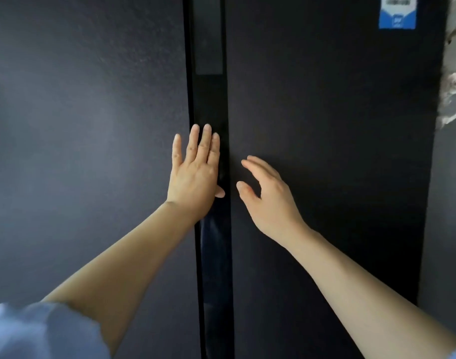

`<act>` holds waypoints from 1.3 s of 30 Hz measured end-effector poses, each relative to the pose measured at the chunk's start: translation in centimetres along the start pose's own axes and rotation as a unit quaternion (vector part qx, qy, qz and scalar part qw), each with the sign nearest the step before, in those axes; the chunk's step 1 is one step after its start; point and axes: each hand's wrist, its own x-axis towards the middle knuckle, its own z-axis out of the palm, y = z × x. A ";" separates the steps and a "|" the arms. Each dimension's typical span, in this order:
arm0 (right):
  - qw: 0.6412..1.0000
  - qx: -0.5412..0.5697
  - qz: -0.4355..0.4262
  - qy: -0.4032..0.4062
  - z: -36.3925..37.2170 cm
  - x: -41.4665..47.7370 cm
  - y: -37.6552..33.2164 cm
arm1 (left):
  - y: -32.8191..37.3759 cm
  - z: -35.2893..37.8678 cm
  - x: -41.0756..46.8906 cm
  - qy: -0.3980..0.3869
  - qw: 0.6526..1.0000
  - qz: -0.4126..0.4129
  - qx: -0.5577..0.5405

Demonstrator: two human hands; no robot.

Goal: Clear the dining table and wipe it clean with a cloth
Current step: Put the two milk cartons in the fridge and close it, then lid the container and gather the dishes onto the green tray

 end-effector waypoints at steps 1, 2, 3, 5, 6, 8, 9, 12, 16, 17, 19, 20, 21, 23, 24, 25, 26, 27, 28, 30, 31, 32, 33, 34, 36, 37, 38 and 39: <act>1.000 0.003 -0.001 0.001 0.2 -0.1 -0.2 | 0.0 -0.1 0.1 0.001 1.000 0.001 -0.004; 1.000 0.005 -0.003 0.000 0.4 -0.3 -0.5 | 0.0 -0.3 0.0 -0.001 1.000 0.006 -0.012; 1.000 0.007 -0.005 -0.002 0.4 -0.4 -0.8 | -0.1 -0.6 -0.1 -0.001 1.000 0.014 -0.025; 1.000 0.018 -0.011 -0.008 0.4 -0.7 -1.5 | -0.7 -1.2 -0.9 0.010 0.997 0.022 -0.069; 0.999 0.029 -0.017 -0.009 0.4 -0.9 -1.9 | -1.1 -1.6 -1.7 0.018 0.995 0.018 -0.095; 0.998 0.059 -0.034 -0.009 0.7 -1.5 -3.0 | -1.9 -2.5 -3.7 0.045 0.989 0.007 -0.143; 0.996 0.077 -0.043 -0.012 1.0 -1.7 -3.5 | -2.3 -3.1 -4.9 0.060 0.985 0.002 -0.161; 0.987 0.139 -0.069 -0.040 2.6 -2.5 -5.2 | -3.7 -4.8 -8.5 0.073 0.979 -0.018 -0.191; 0.960 0.240 -0.105 -0.101 4.9 -3.4 -7.6 | -5.4 -7.8 -13.0 0.051 0.979 -0.087 -0.176; 0.949 0.269 -0.116 -0.118 5.4 -3.6 -8.3 | -5.6 -8.6 -14.1 0.050 0.979 -0.107 -0.165; 0.917 0.336 -0.132 -0.170 6.4 -4.7 -9.8 | -5.8 -10.5 -16.9 0.054 0.977 -0.156 -0.136; 0.897 0.369 -0.141 -0.199 7.2 -5.4 -10.8 | -5.6 -11.9 -18.6 0.054 0.974 -0.187 -0.118; 0.881 0.390 -0.147 -0.223 7.7 -6.3 -11.6 | -5.1 -13.1 -20.1 0.050 0.971 -0.211 -0.099; 0.846 0.425 -0.175 -0.270 7.9 -8.5 -13.6 | -3.4 -15.9 -23.2 0.032 0.963 -0.265 -0.046; 0.821 0.450 -0.190 -0.297 7.5 -9.7 -14.4 | -2.6 -17.1 -24.6 0.030 0.956 -0.290 -0.025; 0.782 0.482 -0.208 -0.337 6.7 -11.9 -16.4 | -1.0 -19.9 -26.8 0.025 0.944 -0.327 0.022; 0.763 0.498 -0.210 -0.355 6.2 -13.1 -17.4 | -0.2 -21.4 -28.2 0.032 0.939 -0.340 0.043; 0.758 0.507 -0.205 -0.356 6.0 -13.6 -17.7 | 0.2 -22.1 -28.8 0.035 0.936 -0.347 0.042; 0.731 0.533 -0.212 -0.368 5.4 -14.8 -18.8 | 1.3 -23.9 -29.9 0.023 0.928 -0.367 0.060; 0.669 0.582 -0.233 -0.399 3.4 -17.5 -21.4 | 3.9 -28.1 -32.2 0.022 0.904 -0.406 0.128; 0.641 0.601 -0.250 -0.407 2.4 -18.9 -22.8 | 5.4 -30.4 -33.2 0.030 0.892 -0.423 0.159; 0.604 0.621 -0.269 -0.422 0.8 -20.9 -24.9 | 7.3 -33.2 -34.8 0.036 0.874 -0.440 0.203; 0.580 0.635 -0.280 -0.426 -0.3 -22.1 -26.0 | 8.3 -34.9 -35.7 0.044 0.860 -0.456 0.228; 0.548 0.652 -0.290 -0.436 -1.6 -23.8 -27.4 | 9.8 -36.9 -36.9 0.049 0.840 -0.479 0.250; 0.481 0.681 -0.318 -0.452 -4.7 -27.5 -30.4 | 13.5 -40.9 -39.1 0.063 0.800 -0.521 0.291; 0.449 0.693 -0.331 -0.456 -6.6 -29.6 -31.9 | 15.6 -43.0 -40.3 0.067 0.776 -0.540 0.318; 0.420 0.704 -0.340 -0.461 -8.5 -31.6 -33.1 | 17.6 -44.9 -41.3 0.070 0.755 -0.557 0.340; 0.390 0.714 -0.343 -0.470 -10.6 -33.5 -34.1 | 19.7 -46.7 -42.2 0.072 0.733 -0.571 0.362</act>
